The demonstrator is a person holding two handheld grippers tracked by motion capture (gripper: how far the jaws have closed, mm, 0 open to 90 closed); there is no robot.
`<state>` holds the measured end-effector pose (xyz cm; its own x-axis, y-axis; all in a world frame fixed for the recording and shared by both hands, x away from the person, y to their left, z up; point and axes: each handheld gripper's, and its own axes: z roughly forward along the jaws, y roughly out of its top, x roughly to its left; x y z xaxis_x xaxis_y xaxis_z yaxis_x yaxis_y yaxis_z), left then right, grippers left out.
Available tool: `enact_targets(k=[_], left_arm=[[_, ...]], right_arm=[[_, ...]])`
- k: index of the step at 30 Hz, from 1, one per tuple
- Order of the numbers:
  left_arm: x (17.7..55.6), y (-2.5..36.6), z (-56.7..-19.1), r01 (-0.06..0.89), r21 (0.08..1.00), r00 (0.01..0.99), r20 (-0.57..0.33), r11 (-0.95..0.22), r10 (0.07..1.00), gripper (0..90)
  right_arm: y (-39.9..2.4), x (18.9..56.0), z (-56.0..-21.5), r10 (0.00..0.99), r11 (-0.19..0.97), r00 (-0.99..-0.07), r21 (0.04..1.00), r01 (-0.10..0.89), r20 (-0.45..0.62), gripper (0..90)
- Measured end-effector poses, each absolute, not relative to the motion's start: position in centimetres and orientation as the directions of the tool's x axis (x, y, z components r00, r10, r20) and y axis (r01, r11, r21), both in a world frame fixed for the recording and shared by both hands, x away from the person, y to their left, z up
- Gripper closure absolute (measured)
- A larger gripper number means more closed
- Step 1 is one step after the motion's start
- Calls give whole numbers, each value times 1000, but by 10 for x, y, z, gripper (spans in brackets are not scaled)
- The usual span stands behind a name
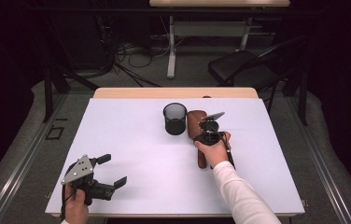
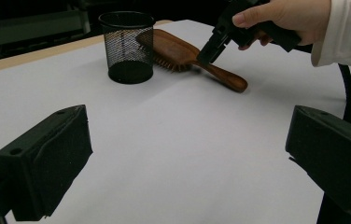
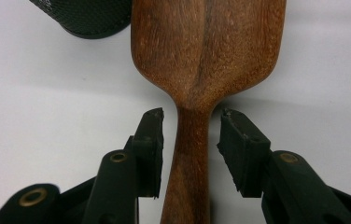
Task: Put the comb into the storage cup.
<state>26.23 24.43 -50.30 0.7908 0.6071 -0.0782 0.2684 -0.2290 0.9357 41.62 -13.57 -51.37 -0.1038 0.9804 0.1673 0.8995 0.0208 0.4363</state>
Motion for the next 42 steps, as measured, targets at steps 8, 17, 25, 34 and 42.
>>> enact_targets(k=[8,17,25,34,42], left_arm=[[262,244,-503,266,936,791,-75,-230,608,3],[262,243,-503,265,936,792,-74,-232,607,3],[262,243,-504,261,936,793,-70,-234,605,3],[262,243,-504,262,936,792,-69,-235,607,3],[263,243,-504,261,936,793,-68,-237,605,3]], right_arm=[[-136,419,-518,984,9,-82,414,910,160,616],[-136,421,-520,987,3,-64,381,924,148,624],[-133,421,-523,985,-7,-57,370,929,162,643],[-132,422,-526,982,-28,-38,340,940,185,670],[-133,425,-528,979,-56,-12,330,942,202,692]])
